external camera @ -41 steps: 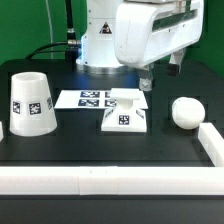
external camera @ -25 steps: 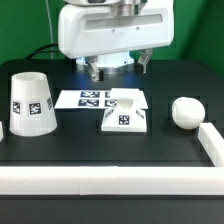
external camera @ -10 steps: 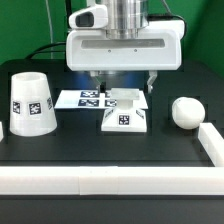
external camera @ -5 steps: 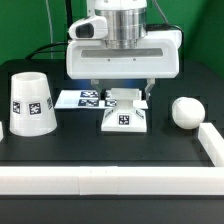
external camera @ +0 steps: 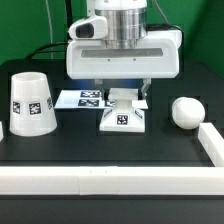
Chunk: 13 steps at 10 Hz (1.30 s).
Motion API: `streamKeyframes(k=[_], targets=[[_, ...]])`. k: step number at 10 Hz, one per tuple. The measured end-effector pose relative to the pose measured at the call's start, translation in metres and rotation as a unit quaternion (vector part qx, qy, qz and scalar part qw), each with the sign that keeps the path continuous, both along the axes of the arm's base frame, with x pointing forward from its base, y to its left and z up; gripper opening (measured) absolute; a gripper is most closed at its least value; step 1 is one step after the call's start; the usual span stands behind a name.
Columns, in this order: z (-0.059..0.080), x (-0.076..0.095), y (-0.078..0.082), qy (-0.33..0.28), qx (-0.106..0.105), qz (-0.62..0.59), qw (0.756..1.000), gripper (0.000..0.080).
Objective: Assemble lamp
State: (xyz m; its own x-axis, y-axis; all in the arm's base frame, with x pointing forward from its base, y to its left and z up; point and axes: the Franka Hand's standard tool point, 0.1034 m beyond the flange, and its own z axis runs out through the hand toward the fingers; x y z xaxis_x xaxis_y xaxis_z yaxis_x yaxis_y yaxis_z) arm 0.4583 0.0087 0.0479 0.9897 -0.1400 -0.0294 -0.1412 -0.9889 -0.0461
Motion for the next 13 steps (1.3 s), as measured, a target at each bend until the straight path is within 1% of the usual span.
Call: streamKeyframes(k=[3, 4, 7, 10, 13], targets=[[0.000, 0.001, 0.001, 0.003, 0.001, 0.002, 1.000, 0.0531], [0.003, 0.014, 0.003, 0.001, 0.002, 0.007, 1.000, 0.0531], [0.001, 0.057, 0.018, -0.016, 0.007, 0.020, 1.000, 0.0533], [0.002, 0.095, 0.034, -0.038, 0.010, 0.031, 0.999, 0.0533], [0.002, 0.122, 0.052, -0.050, 0.013, 0.041, 0.998, 0.0533]])
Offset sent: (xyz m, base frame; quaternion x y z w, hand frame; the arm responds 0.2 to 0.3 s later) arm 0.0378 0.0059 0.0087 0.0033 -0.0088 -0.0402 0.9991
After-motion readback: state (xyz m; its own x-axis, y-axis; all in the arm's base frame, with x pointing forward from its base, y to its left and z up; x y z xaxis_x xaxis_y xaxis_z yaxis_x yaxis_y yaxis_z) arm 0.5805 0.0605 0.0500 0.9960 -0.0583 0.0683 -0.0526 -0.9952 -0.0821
